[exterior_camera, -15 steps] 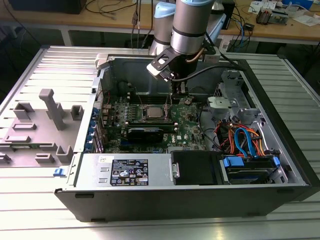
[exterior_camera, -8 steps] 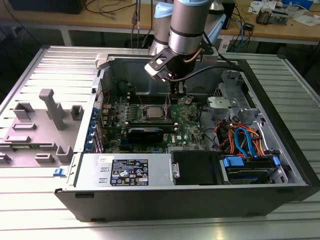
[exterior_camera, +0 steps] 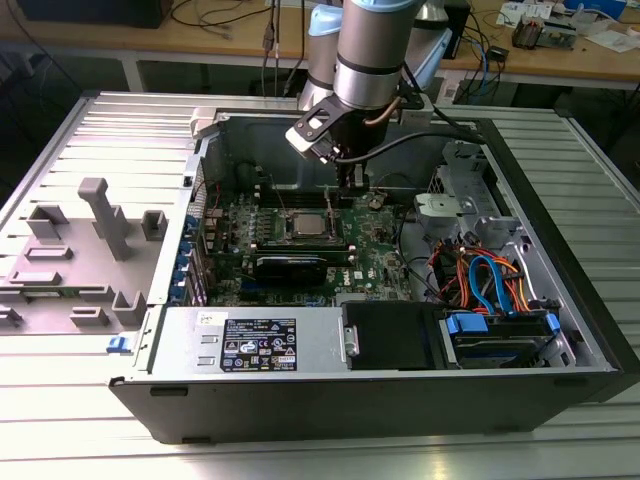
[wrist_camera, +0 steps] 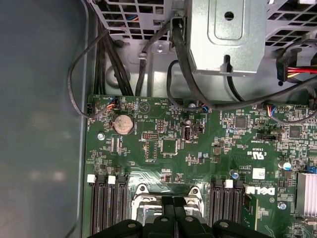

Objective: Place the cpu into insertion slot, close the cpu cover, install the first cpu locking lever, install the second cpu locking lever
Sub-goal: 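Close the cpu cover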

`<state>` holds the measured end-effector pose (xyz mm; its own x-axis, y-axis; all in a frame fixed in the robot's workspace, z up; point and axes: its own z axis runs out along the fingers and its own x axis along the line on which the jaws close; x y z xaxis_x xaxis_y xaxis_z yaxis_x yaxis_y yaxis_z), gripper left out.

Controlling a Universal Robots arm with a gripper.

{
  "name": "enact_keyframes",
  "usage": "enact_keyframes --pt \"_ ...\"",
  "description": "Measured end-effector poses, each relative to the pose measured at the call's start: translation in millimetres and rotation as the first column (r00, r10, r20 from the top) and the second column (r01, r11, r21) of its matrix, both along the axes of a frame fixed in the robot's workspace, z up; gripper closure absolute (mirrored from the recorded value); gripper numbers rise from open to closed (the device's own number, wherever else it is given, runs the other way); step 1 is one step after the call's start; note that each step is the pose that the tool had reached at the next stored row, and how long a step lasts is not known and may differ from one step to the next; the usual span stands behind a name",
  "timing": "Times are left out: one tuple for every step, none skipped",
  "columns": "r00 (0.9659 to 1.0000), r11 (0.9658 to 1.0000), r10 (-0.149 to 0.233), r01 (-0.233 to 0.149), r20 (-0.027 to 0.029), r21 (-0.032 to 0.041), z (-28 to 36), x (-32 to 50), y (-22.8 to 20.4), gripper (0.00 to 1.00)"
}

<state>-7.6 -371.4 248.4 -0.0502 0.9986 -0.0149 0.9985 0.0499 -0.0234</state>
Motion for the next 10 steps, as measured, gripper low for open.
enact_keyframes --pt "1.0000 1.0000 0.000 0.000 0.0000 0.0000 0.0 -0.5 0.0 0.89" --pt "1.0000 1.0000 0.000 0.000 -0.0001 0.0000 -0.1 -1.1 0.0 0.89" --pt "1.0000 1.0000 0.000 0.000 0.0000 0.0000 -0.1 -1.5 0.0 0.89" --pt "1.0000 1.0000 0.000 0.000 0.0000 0.0000 -0.2 -2.2 0.0 0.89" --pt "1.0000 1.0000 0.000 0.000 -0.0001 0.0000 -0.2 -2.6 0.0 0.89" --pt "1.0000 1.0000 0.000 0.000 0.0000 0.0000 -0.3 -3.0 0.0 0.89" --pt "1.0000 1.0000 0.000 0.000 0.0000 0.0000 -0.3 -3.5 0.0 0.89" --pt "1.0000 1.0000 0.000 0.000 -0.0001 0.0000 -0.4 -3.9 0.0 0.89" --pt "1.0000 1.0000 0.000 0.000 0.0000 0.0000 -0.5 -4.6 0.0 0.89" --pt "1.0000 1.0000 0.000 0.000 -0.0001 0.0000 -0.5 -5.1 0.0 0.89"
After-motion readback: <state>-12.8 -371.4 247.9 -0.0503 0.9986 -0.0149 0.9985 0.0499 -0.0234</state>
